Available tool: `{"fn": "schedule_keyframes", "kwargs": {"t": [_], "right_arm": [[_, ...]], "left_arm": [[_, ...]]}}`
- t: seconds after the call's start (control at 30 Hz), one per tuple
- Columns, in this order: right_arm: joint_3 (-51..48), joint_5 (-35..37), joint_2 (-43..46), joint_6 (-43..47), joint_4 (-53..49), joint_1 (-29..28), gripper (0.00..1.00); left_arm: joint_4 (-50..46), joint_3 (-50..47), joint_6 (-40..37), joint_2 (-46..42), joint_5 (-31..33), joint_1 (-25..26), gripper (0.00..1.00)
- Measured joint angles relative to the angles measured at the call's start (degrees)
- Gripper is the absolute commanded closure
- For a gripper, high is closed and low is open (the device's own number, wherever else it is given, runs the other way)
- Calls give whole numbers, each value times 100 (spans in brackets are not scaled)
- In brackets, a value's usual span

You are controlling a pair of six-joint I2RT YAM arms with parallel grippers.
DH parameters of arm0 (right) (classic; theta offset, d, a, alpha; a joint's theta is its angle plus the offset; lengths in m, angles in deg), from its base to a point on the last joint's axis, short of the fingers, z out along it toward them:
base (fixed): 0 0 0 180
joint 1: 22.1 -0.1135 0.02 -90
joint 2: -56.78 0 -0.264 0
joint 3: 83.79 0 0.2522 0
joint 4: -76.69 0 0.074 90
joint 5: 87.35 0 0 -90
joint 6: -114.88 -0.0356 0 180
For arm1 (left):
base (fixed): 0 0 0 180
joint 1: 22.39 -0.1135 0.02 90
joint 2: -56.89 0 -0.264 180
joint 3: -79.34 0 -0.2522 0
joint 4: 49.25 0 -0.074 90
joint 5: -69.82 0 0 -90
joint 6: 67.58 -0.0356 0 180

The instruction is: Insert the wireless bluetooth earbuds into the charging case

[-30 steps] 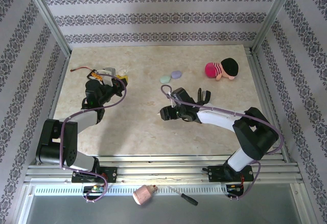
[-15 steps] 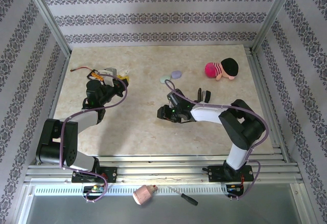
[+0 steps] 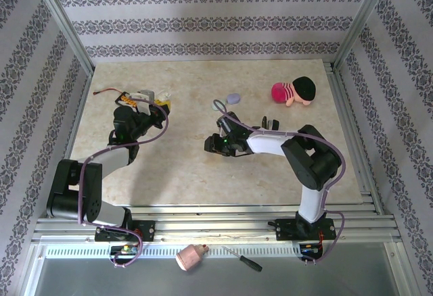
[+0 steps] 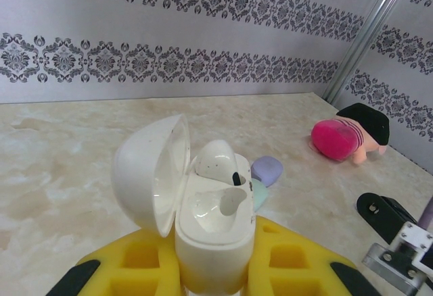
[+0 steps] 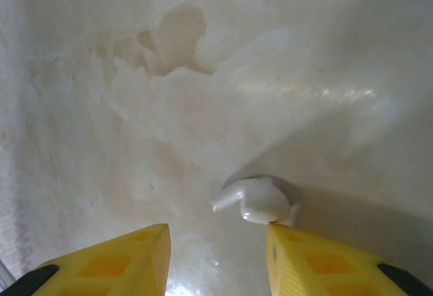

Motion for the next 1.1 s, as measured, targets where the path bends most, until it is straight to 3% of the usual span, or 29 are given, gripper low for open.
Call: {"fn": "schedule_keyframes", "kwargs": {"t": [0.37,0.57,0.9,1.1], "right_arm": [[433,-109,-297,291,-216,136,63],[734,-63,-369,616,-601,146,60],[2625,1331,-603,2133,-3224,-208,53],[3921,1606,-1325,2452,-4690,-345,53]], "left_arm": [[-61,-13,-76,-105,39,0,100],[-66,-17,-116,-142,103,2,100],[-249,-188,-413,-267,378,-94,100],[-306,-275,-518,-267,448,-306,100]]}}
